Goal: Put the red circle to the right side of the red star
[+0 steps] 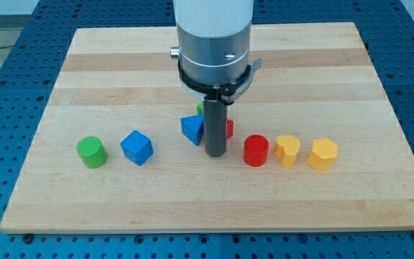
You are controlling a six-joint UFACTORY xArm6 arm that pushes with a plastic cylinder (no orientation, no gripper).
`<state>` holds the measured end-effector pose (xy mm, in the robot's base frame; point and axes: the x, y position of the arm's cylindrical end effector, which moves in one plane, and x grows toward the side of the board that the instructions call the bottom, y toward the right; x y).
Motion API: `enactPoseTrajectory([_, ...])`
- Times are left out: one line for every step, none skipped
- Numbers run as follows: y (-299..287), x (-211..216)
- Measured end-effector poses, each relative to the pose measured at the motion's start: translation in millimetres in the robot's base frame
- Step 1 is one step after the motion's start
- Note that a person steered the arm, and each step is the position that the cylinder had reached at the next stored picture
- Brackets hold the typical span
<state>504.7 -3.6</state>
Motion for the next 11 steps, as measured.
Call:
enactPoseTrajectory([0,6])
enactPoseTrajectory([12,41])
enactPoseTrajectory([49,54])
enactPoseTrajectory([70,52])
enactPoseTrajectory([68,44])
enactPoseTrajectory([63,42])
enactPoseTrajectory([56,39])
enactPoseTrajectory([54,31])
enactPoseTrajectory([54,15])
enactPoseTrajectory([54,-1])
enactPoseTrajectory([59,-8])
